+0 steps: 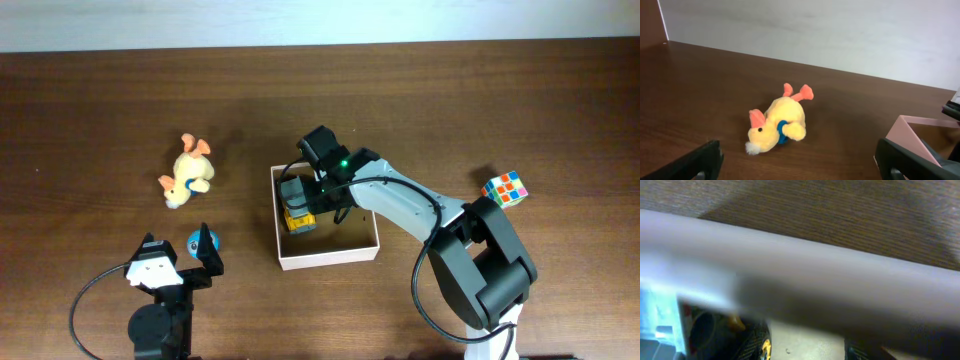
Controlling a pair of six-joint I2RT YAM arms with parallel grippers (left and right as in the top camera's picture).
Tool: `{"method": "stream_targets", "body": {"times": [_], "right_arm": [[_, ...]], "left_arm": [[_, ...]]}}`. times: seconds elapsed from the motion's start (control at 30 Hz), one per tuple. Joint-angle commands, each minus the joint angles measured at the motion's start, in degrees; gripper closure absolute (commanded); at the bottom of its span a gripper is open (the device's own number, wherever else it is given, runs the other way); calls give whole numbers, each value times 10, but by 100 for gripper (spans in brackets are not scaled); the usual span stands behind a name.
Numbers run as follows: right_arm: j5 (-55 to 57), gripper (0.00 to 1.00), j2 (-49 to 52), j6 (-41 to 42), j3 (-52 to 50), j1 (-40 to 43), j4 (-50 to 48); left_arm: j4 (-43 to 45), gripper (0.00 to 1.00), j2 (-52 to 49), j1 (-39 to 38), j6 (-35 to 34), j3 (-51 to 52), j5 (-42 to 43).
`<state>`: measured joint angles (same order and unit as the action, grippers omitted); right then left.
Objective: Pack container
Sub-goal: 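Open the right gripper to release the truck in the box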
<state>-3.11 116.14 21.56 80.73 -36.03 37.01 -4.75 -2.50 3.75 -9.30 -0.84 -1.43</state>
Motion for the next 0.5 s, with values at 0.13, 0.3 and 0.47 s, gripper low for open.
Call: {"method": "stream_targets", "body": {"times": [0.13, 0.3, 0.47], "right_arm": [[-55, 53, -2, -1, 0, 0, -13], [-52, 53, -2, 6, 0, 0, -13], [-26, 53, -3, 14, 0, 0, -21]], "left_arm": [[0, 1, 4, 3, -3, 3, 8], [0, 1, 4, 3, -3, 3, 8], [0, 1, 4, 3, -3, 3, 8]]}}
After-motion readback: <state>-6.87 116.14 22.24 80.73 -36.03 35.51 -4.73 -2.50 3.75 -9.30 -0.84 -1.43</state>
